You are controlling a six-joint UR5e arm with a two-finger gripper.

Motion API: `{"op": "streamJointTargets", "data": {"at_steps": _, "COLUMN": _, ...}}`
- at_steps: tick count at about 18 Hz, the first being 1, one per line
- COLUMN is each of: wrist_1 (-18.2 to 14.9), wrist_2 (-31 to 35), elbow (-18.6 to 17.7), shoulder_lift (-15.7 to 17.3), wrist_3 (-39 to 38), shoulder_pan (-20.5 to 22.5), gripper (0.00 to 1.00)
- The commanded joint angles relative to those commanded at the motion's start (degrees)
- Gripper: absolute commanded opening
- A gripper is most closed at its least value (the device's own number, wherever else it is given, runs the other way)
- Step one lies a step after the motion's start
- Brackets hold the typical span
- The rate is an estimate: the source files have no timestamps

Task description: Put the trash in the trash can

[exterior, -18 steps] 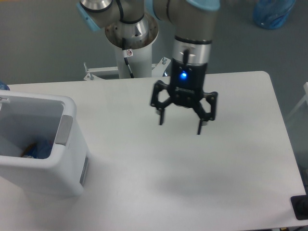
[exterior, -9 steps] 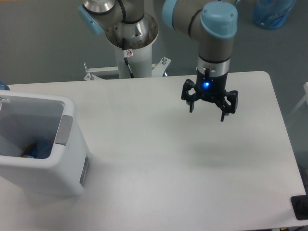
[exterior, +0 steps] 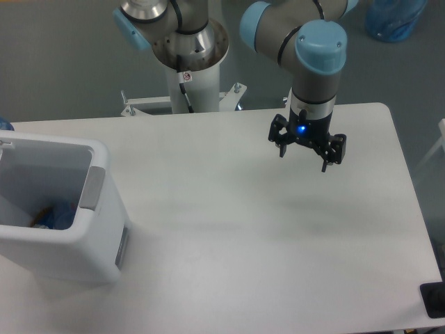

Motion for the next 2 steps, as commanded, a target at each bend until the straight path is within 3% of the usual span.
{"op": "streamJointTargets", "data": {"at_steps": 2, "wrist_1": 0.1, "wrist_2": 0.0, "elbow": 0.0, "shoulder_lift": 0.0, "wrist_3": 0.0, "shoulder_pan": -0.2, "gripper": 1.00}}
